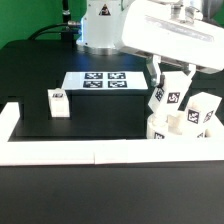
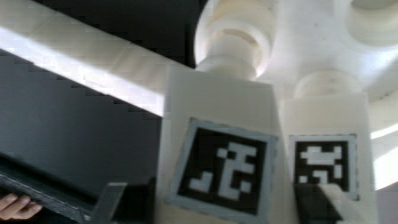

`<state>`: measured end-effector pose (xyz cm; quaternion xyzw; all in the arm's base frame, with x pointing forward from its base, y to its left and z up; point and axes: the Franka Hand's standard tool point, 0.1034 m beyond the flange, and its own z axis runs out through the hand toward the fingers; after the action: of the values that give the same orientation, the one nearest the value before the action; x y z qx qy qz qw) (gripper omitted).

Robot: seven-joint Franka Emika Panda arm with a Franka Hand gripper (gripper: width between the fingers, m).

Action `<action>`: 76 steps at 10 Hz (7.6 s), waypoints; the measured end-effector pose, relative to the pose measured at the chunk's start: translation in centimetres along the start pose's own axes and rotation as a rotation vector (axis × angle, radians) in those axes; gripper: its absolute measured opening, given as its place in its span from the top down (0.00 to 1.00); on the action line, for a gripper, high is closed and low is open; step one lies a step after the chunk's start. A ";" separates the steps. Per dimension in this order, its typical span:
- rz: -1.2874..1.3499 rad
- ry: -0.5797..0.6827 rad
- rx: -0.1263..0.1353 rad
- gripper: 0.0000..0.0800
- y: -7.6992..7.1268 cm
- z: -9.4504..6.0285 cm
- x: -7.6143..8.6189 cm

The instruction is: Assemble stool

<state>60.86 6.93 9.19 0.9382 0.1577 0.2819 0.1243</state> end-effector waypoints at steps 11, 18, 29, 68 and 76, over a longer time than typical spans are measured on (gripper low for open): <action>0.027 0.002 -0.003 0.59 1.2 0.5 -0.5; 0.067 0.015 0.005 0.59 2.2 0.6 -0.4; 0.078 0.004 0.021 0.59 2.4 -0.6 0.5; -0.040 -0.447 0.312 0.19 5.3 -4.2 2.0; 0.014 -0.545 0.359 0.19 3.6 -3.0 3.1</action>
Offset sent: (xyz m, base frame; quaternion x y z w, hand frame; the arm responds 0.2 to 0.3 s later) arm -0.0022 -0.0017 -0.0067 0.0346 -0.0035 0.0188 0.9992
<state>62.43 5.19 14.34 0.9872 0.1591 -0.0113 -0.0076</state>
